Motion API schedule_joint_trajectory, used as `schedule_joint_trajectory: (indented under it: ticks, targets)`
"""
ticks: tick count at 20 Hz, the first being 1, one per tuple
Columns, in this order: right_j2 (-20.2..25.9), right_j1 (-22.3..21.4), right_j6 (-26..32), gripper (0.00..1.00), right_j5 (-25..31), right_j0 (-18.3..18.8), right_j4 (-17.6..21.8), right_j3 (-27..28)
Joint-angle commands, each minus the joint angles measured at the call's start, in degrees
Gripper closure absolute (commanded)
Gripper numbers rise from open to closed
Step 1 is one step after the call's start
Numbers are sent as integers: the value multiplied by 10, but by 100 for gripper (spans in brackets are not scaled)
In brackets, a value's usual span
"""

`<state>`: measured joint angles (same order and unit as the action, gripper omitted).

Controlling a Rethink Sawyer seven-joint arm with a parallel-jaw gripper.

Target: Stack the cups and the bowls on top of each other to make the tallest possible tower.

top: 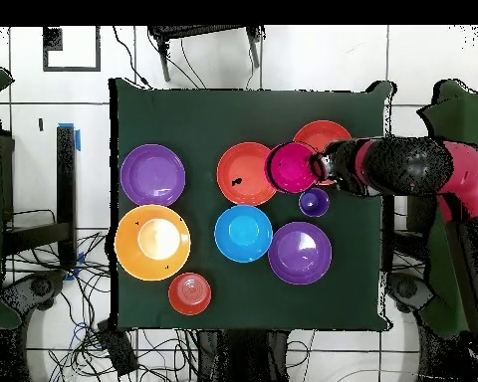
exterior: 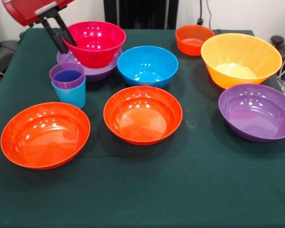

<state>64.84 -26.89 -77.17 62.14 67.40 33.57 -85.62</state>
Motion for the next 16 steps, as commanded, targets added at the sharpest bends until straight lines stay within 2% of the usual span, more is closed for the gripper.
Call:
schedule_joint_trajectory:
  ticks: [1,7,12,16]
  targets:
    - [-20,28,232,100,85,-42,10,70]
    - [-23,34,273,100,89,-46,22,87]
    - [-24,53,322,100,94,-48,22,121]
    - [-27,61,337,100,103,-56,17,143]
